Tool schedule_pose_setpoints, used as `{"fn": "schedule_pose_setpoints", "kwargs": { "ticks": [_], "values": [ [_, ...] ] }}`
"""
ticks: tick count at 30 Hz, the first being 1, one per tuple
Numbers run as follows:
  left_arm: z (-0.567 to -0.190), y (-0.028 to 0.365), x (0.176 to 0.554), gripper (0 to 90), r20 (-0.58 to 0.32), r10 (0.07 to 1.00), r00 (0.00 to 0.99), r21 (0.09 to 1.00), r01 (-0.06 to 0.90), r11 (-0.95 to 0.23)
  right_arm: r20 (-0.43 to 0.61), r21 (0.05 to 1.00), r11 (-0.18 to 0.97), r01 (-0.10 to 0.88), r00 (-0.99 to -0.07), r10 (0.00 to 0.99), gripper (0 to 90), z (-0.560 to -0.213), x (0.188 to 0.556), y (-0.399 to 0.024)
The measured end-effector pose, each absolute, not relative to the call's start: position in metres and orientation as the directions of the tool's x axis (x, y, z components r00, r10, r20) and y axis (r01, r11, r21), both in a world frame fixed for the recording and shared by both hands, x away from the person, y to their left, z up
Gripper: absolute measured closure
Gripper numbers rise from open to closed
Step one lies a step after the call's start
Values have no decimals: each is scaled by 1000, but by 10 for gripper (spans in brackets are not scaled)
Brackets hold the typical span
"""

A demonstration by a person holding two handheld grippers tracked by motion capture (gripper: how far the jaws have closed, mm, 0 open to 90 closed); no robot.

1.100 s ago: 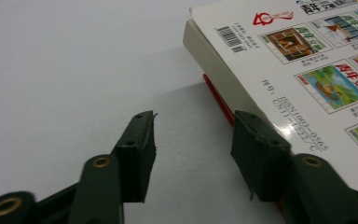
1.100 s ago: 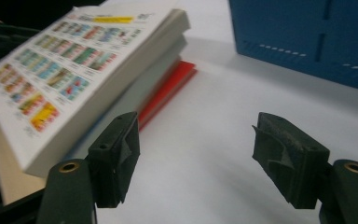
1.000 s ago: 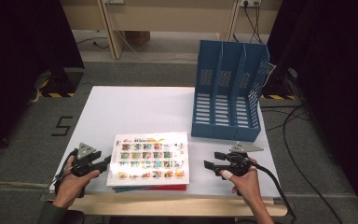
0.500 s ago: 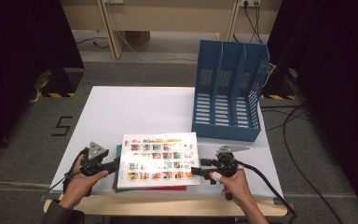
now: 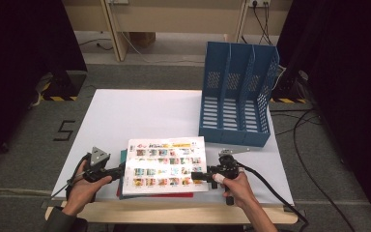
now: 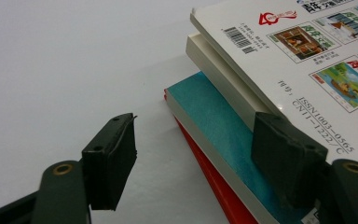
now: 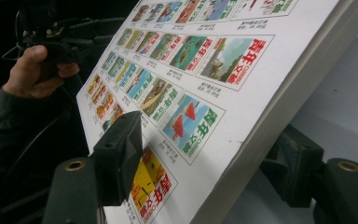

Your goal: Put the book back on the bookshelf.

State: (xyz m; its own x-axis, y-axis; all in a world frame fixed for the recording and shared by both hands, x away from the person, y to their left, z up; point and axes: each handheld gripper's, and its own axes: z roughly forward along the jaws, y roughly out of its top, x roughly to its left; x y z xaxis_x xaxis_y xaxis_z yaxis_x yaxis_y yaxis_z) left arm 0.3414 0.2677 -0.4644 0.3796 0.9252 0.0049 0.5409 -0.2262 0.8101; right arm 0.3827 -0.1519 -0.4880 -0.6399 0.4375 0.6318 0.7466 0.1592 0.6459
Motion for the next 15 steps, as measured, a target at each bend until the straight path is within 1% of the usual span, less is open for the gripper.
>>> {"fn": "schedule_pose_setpoints", "kwargs": {
  "ticks": [1,3,5,6,8,10,11,13,15],
  "values": [
    [-465,268,341,328,-3,924,381,810,543,-221,628,655,131,744,-633,452,429,-484,382,-153],
    [-465,267,341,338,-8,925,380,810,545,-217,631,670,99,735,-635,446,487,-478,383,-155],
    [-464,266,341,356,-5,924,383,810,543,-221,630,683,76,727,-639,441,492,-472,382,-156],
    [-464,265,340,367,-2,923,384,811,541,-223,602,712,90,696,-672,432,505,-461,382,-156],
    [-464,264,340,376,-6,924,383,811,542,-220,609,725,63,686,-681,407,535,-452,382,-156],
    [-465,262,340,407,-13,920,391,815,538,-217,633,717,49,695,-679,371,551,-447,384,-153],
    [-465,262,340,435,-13,920,391,815,538,-217,633,717,49,695,-679,371,551,-447,384,-153],
    [-463,258,340,462,18,923,384,812,533,-238,654,685,106,721,-672,346,553,-444,387,-140],
    [-464,259,340,410,22,925,380,814,530,-238,657,680,109,725,-668,349,561,-443,387,-139]
  ]
}}
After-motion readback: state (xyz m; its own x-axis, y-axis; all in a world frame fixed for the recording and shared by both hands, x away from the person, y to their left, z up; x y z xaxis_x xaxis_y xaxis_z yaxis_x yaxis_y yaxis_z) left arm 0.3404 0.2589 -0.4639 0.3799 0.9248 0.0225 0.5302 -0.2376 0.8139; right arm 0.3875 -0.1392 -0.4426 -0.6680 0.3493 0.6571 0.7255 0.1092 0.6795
